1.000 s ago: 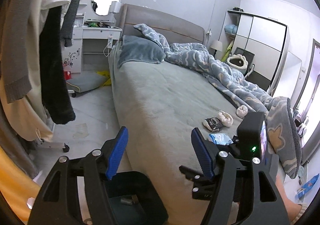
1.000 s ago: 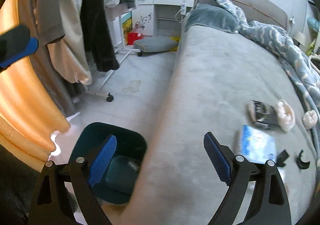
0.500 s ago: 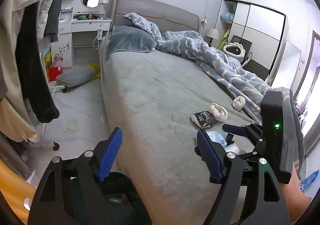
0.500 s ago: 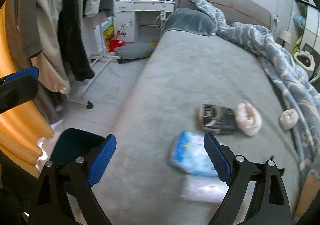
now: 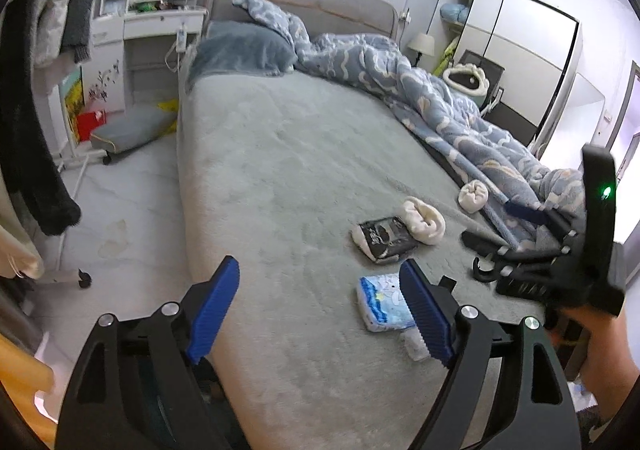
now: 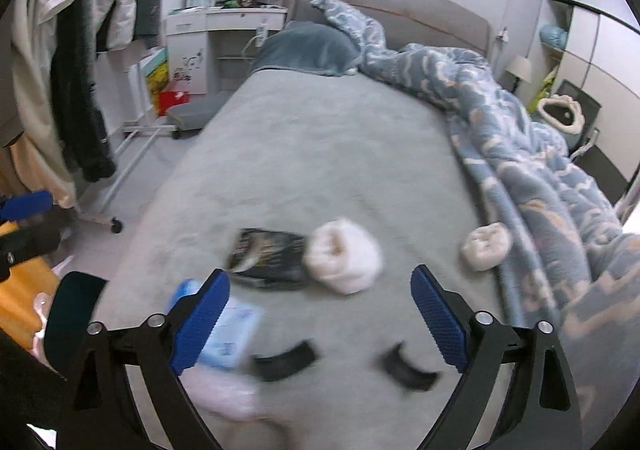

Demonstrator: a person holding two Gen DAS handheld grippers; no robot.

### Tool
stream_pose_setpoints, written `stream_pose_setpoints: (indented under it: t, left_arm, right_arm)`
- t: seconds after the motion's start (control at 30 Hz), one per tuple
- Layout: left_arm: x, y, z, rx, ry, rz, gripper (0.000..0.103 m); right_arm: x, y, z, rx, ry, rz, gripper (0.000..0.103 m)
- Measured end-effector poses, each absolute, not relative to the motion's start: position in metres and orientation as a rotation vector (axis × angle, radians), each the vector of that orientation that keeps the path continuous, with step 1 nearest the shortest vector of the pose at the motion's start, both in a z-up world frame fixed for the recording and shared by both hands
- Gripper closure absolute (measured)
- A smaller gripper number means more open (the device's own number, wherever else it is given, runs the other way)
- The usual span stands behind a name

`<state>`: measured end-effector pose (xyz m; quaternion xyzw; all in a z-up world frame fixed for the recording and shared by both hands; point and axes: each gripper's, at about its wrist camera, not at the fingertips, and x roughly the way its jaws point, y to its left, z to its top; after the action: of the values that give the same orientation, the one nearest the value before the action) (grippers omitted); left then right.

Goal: Collect trash
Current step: 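Move both tools back over the bed toward the remaining items, then grasp the blue wipes pack with the left tool while the right tool grasps the white sock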

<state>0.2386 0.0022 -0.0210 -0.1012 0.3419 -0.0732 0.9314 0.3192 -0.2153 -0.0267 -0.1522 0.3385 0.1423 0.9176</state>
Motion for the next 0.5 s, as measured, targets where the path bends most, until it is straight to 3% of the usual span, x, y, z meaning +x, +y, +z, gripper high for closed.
stream_pose_setpoints:
  t: [0.5]
  left_arm:
    - [0.288, -0.06, -0.065, -0.194, 0.919, -0.193, 0.01]
  right_arm:
    - [0.391, -0.267, -0.028, -0.345, 0.712, 0.189, 0.009]
